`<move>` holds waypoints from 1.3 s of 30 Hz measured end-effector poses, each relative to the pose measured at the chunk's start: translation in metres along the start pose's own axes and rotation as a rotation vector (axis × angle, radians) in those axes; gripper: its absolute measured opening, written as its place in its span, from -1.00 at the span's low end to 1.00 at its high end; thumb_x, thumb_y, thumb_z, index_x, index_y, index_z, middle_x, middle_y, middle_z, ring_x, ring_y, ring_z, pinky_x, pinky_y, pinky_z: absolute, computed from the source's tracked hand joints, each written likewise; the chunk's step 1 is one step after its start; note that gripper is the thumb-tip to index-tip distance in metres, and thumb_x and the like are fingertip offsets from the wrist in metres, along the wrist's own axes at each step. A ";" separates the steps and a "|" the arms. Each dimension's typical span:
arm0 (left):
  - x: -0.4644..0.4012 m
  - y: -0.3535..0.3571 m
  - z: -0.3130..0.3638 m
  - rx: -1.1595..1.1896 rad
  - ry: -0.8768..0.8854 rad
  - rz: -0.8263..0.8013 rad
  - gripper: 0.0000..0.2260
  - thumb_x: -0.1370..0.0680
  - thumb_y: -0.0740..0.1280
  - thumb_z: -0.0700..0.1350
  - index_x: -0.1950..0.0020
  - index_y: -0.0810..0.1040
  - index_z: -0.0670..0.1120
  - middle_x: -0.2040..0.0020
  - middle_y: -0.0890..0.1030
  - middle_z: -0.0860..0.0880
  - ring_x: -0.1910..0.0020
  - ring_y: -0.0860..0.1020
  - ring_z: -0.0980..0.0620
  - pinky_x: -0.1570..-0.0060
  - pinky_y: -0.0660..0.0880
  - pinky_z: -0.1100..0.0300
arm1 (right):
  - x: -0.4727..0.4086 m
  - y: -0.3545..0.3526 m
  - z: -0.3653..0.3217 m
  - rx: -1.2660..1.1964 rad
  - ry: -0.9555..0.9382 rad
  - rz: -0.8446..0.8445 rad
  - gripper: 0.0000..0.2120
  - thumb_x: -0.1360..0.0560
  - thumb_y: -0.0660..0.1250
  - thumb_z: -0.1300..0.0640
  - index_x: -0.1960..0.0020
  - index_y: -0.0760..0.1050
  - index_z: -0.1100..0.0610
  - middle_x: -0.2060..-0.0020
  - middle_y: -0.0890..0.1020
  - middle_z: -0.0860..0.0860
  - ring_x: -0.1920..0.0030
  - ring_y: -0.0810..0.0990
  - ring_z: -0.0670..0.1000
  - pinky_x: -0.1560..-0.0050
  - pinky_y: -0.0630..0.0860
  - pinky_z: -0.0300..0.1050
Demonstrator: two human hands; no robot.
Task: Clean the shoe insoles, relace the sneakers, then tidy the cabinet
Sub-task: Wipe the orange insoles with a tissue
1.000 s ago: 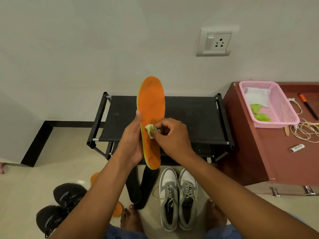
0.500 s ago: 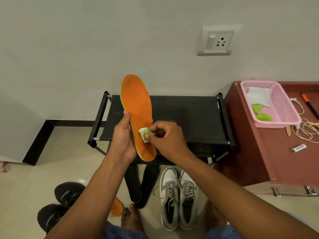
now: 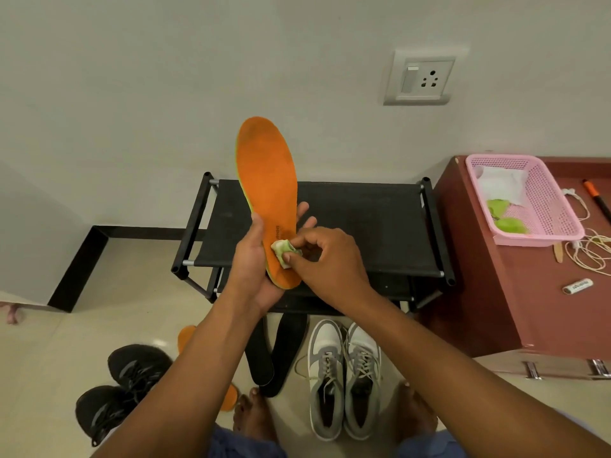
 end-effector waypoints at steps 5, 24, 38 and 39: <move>0.000 -0.012 0.017 0.130 0.086 0.023 -0.40 -0.71 -0.07 0.28 -0.54 0.37 -0.08 -0.45 0.54 -0.07 -0.44 0.50 -0.17 -0.39 0.42 -0.21 | 0.013 0.013 -0.016 -0.097 -0.044 -0.168 -0.83 -0.45 0.56 0.02 -0.03 0.71 -0.03 0.08 0.71 -0.17 0.02 0.64 -0.14 -0.07 0.62 -0.02; 0.013 0.021 -0.014 -0.116 -0.063 -0.045 -0.43 -0.70 -0.02 0.28 -0.27 0.68 0.00 -0.33 0.63 -0.16 -0.36 0.56 -0.19 -0.40 0.42 -0.18 | 0.000 -0.033 -0.015 0.492 -0.182 0.405 -0.85 -0.53 0.46 -0.04 -0.02 0.69 0.02 0.10 0.67 -0.05 0.11 0.54 0.00 0.20 0.46 -0.10; -0.004 -0.013 0.015 0.050 0.133 0.021 -0.44 -0.72 -0.10 0.25 -0.60 0.26 -0.01 -0.44 0.55 -0.07 -0.44 0.50 -0.18 -0.44 0.39 -0.22 | 0.013 0.011 -0.020 0.072 -0.141 -0.106 -0.80 -0.48 0.52 0.04 -0.09 0.71 0.03 0.06 0.71 -0.10 0.09 0.65 -0.11 0.01 0.64 -0.02; -0.003 -0.012 0.017 0.054 0.137 0.018 -0.45 -0.72 -0.10 0.25 -0.60 0.26 -0.01 -0.44 0.56 -0.08 -0.43 0.51 -0.18 -0.43 0.40 -0.23 | 0.011 0.011 -0.019 0.029 -0.107 -0.147 -0.80 -0.49 0.52 0.05 -0.10 0.71 0.03 0.05 0.72 -0.11 0.08 0.66 -0.12 -0.02 0.64 -0.02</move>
Point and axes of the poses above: each hand's wrist, its own x-axis away from the middle knuckle, its own y-axis out of the palm, z = x × y, the point moved 5 cm from there along -x, towards the middle knuckle
